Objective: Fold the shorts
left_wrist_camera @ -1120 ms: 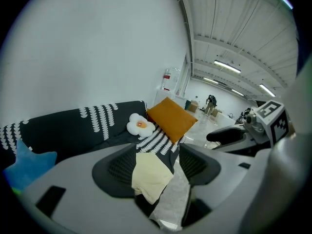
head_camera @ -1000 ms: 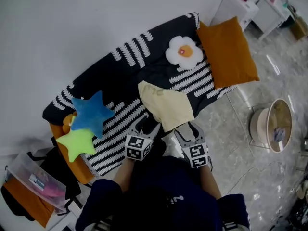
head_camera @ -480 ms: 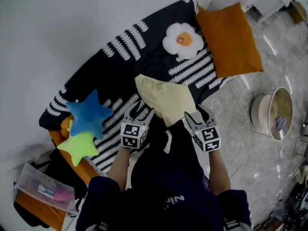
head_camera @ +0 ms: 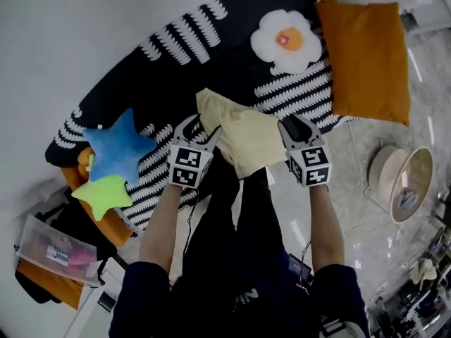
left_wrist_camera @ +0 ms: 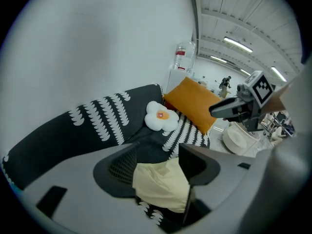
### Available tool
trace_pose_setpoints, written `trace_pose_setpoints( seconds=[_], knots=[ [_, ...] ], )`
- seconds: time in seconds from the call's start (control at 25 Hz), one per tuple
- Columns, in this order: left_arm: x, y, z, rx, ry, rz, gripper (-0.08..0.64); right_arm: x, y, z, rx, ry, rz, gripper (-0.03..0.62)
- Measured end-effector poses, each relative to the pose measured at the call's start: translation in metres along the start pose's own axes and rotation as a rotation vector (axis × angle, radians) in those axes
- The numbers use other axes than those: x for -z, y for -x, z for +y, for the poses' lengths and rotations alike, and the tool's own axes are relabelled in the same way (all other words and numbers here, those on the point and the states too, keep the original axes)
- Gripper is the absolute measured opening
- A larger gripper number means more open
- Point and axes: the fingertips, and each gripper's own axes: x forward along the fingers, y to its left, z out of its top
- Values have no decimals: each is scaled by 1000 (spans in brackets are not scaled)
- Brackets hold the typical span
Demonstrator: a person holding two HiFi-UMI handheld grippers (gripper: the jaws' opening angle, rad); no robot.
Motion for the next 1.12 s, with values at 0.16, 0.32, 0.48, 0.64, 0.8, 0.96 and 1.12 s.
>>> trace_pose_setpoints(
  seconds=[0.16,0.32,0.48,0.64,0.8,0.96,1.12],
  knots=[
    [18,-52,30,-48,71,91,265,20,-64,-33,-39,-47,70,117],
    [49,-96,53,-78,77,196,265,50,-122,-43,-113,-135,147,103],
    [62,-151,71,-64,-21,269,265,92,-177,-46,-245,-141,293,104],
    [68,-191,87,-8,-92,334,265,130,-214,-41,-345,-134,426,109],
    [89,-218,112,22,-138,404,267,165,-233,-32,-367,-156,501,116],
    [114,-238,119,93,-225,526,267,194,-230,-24,-416,-122,579,137],
    [134,-262,112,198,-241,638,267,218,-233,-22,-440,-70,634,163]
  ],
)
